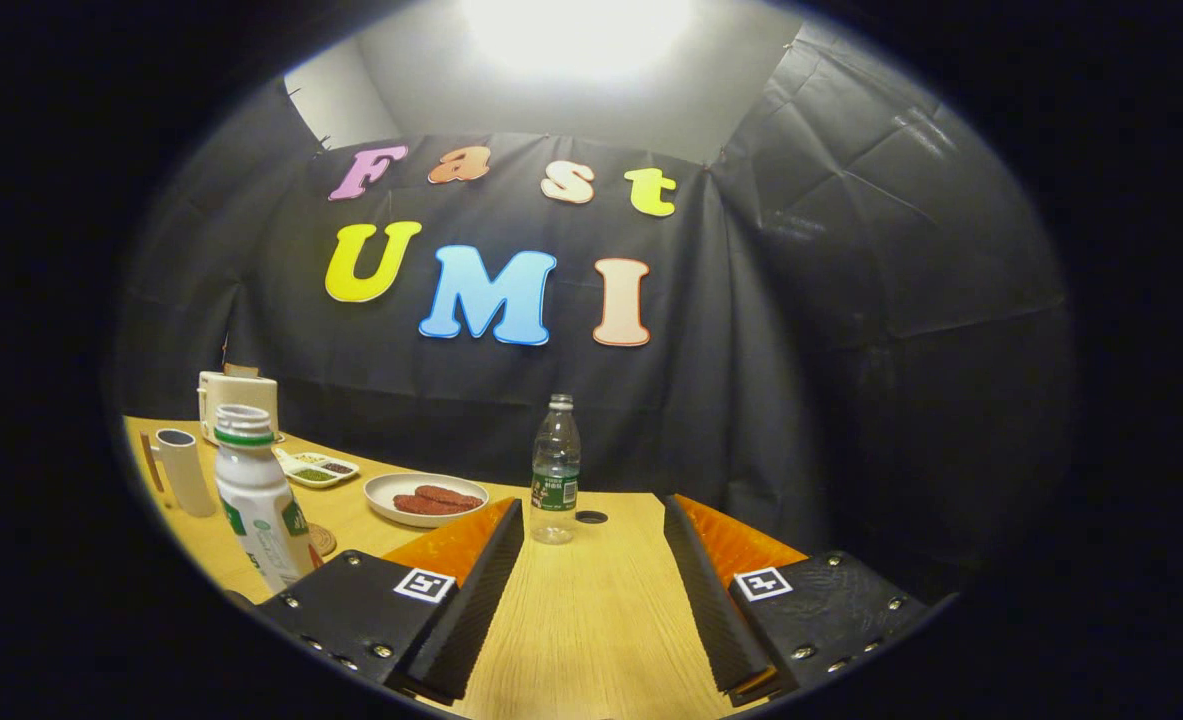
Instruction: Take the bottle from table, then pour the juice into the cup, finally place the bottle on the coaster
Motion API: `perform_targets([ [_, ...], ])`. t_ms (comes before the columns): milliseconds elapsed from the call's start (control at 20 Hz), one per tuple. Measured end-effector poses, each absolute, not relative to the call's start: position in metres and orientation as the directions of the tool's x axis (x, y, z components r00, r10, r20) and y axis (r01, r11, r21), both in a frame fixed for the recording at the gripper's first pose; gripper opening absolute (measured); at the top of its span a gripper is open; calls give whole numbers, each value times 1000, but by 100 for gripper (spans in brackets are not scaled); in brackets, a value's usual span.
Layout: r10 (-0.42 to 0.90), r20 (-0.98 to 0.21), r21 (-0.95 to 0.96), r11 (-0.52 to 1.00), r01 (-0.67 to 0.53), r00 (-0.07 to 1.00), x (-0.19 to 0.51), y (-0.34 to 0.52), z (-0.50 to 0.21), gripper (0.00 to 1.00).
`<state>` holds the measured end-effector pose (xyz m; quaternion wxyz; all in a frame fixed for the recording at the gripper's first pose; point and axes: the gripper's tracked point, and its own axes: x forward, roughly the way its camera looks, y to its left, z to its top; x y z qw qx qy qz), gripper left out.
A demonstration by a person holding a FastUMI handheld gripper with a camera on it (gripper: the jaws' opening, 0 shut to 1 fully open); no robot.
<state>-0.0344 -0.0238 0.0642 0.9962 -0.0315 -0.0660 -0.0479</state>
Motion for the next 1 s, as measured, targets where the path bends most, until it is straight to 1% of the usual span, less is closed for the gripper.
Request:
perform_targets([
  [150, -77, 117, -31, 996, 81, 990, -47, -14, 74, 86],
  [350, -27, 91, 33, 999, 24, 995, -57, 6, 81, 86],
  [1000, 62, 42, 93, 994, -66, 997, -100, 73, 72, 87],
])
